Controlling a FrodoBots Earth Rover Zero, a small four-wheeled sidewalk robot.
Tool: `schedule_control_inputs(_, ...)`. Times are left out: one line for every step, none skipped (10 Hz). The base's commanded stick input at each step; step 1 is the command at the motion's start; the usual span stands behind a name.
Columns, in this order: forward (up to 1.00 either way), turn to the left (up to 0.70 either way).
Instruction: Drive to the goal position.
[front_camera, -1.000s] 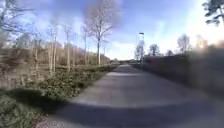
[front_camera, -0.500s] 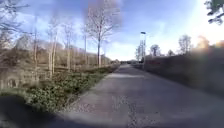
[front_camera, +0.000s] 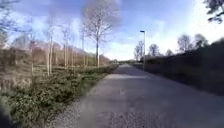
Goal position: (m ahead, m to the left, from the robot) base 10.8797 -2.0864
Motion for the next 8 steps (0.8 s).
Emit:
schedule_control_inputs(1.00,0.00)
schedule_control_inputs(1.00,0.00)
schedule_control_inputs(1.00,0.00)
schedule_control_inputs(1.00,0.00)
schedule_control_inputs(1.00,0.00)
schedule_control_inputs(1.00,0.00)
schedule_control_inputs(1.00,0.00)
schedule_control_inputs(1.00,0.00)
